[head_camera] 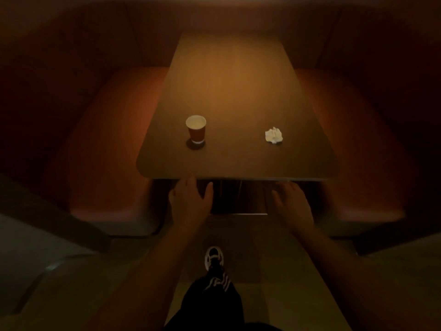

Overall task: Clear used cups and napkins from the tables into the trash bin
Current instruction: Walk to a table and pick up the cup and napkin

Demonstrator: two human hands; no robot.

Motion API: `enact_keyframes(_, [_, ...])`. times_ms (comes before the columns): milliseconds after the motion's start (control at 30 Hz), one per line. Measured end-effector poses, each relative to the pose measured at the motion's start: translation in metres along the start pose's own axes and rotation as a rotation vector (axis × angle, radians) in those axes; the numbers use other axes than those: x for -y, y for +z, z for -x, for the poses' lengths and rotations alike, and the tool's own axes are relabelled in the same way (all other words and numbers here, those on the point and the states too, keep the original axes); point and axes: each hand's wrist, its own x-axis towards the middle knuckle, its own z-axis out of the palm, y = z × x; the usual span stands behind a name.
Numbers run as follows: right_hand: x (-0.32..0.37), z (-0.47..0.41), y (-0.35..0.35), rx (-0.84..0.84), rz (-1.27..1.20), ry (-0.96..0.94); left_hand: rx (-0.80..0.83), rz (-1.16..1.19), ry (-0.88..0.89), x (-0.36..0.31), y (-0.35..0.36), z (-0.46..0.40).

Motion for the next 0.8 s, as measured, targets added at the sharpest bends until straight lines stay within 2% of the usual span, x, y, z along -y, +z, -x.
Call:
enact_keyframes(100, [0.014, -0.077, 0.016, 0.027, 0.022, 0.046, 0.05, -0.022, -0.025, 0.001, 0.015, -0.095])
enact_keyframes(233, [0.019, -0.15, 0.027, 0.037, 0.033, 0.076, 0.019, 0.182, -0.107, -0.004, 0.034, -0.183])
enact_keyframes(300, [0.015, -0.173, 0.031, 0.048, 0.055, 0.108, 0.051, 0.18, -0.142, -0.002, 0.047, -0.21])
enact_keyframes(433, [0.0, -0.203, 0.033, 0.039, 0.088, 0.148, 0.083, 0.146, -0.231, 0.003, 0.07, -0.243])
enact_keyframes(600, [-0.027, -0.232, 0.037, 0.022, 0.17, 0.199, 0.087, 0.176, -0.256, 0.011, 0.091, -0.268])
enact_keyframes(800, [-0.054, -0.274, 0.049, 0.147, 0.246, 0.217, 0.091, 0.194, -0.207, 0.004, 0.105, -0.285])
